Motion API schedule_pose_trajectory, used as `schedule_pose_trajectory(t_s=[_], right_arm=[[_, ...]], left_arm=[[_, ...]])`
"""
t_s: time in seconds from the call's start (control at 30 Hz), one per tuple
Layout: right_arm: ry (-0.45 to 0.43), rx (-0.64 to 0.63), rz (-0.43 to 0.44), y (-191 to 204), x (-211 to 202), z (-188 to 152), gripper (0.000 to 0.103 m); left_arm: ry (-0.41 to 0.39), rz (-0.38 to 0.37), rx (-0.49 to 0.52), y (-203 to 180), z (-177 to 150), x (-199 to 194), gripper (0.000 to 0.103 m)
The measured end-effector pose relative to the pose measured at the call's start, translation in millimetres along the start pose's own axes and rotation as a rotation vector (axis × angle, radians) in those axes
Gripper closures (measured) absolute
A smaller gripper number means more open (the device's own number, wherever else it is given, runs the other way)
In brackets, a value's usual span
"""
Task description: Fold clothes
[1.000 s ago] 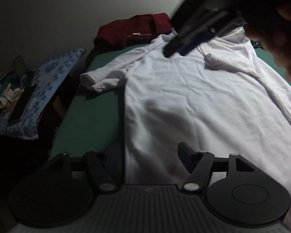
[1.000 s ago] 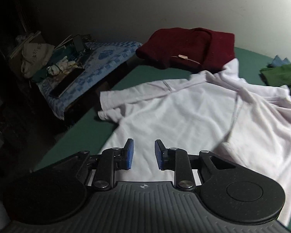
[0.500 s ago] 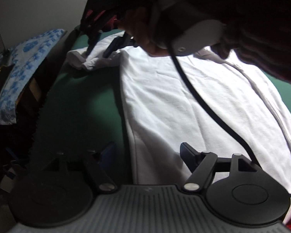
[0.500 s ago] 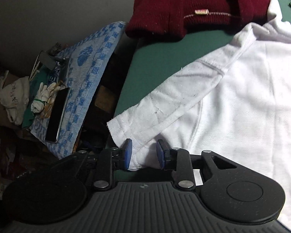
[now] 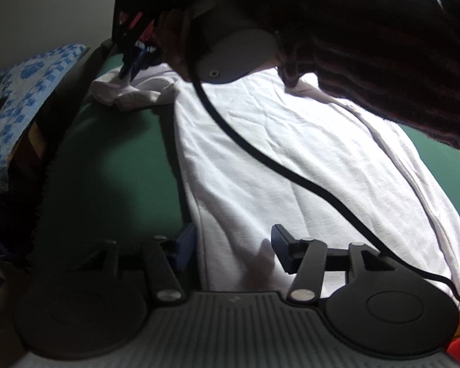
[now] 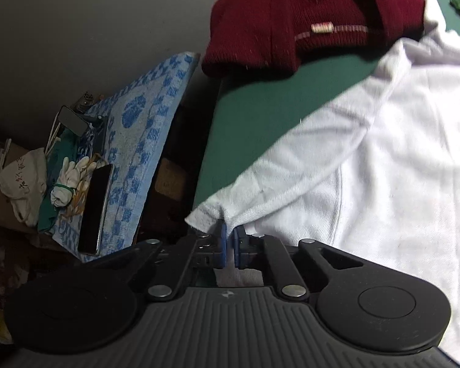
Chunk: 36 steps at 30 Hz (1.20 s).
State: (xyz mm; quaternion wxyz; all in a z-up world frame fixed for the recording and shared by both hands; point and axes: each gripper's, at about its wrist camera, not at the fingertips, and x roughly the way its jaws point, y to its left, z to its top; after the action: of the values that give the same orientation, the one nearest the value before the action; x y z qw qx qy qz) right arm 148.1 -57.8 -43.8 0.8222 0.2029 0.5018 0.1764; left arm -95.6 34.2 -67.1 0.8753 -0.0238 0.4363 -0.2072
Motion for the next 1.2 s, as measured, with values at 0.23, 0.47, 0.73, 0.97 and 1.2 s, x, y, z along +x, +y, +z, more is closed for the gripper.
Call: schedule_pose_trajectory(t_s=[0.23,0.47,0.73,0.97,1.2], right_arm=[[-0.096,-0.201,-0.066,7,-31,27,0.099],[-0.09,-0.363,-0.091,-15,-65,60,0.099],[-0.089,-0.522,-0.068,-46,-113,89,0.099],[-0.124,-0.622,-0.099,-70,-146,100,0.099],[-0.155,-0.651,-0.115,-101,-169,103,0.099]], left_arm=[[-0.005,-0.022,-0.06,1,2,-1,0.098],[-0.012,0.017,-0.104,-8,6,-5,0.099],[-0.031,0.148,-0.1,-37,17,-9,0.099],[-0.042,0.228,-0.017,-93,20,-4,0.1],[-0.039,0.276,0.089,-146,16,6,0.103]])
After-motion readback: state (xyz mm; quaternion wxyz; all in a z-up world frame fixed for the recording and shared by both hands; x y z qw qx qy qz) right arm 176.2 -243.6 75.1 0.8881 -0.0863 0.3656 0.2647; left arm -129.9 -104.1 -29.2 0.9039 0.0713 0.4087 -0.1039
